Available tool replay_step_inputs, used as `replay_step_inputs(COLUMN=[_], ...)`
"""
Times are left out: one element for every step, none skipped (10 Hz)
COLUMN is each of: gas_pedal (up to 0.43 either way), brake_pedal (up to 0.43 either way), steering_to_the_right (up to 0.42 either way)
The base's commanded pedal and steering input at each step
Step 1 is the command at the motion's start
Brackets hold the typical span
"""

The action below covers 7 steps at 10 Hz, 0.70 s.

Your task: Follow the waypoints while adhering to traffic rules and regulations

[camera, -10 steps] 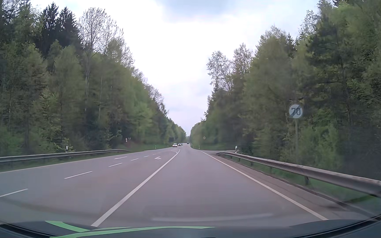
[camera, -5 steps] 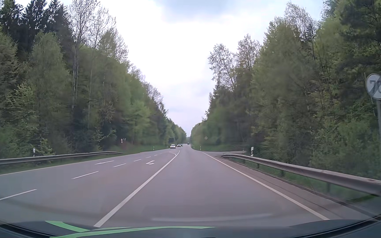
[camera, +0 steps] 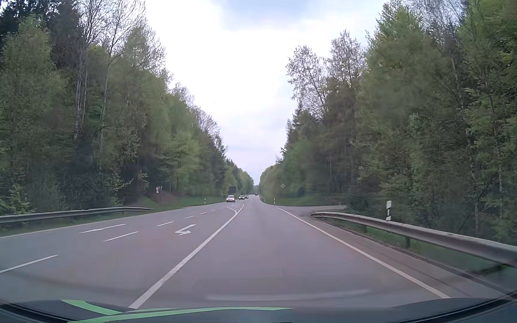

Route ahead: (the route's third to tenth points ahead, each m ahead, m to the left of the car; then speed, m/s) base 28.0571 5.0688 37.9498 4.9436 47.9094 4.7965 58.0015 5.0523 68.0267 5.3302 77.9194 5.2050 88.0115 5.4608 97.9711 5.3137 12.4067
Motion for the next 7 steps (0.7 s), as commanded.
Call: replay_step_inputs(gas_pedal=[0.370, 0.370, 0.370, 0.370, 0.370, 0.370, 0.370], brake_pedal=[0.000, 0.000, 0.000, 0.000, 0.000, 0.000, 0.000], steering_to_the_right=[-0.004, -0.004, -0.004, -0.004, -0.004, -0.004, -0.004])
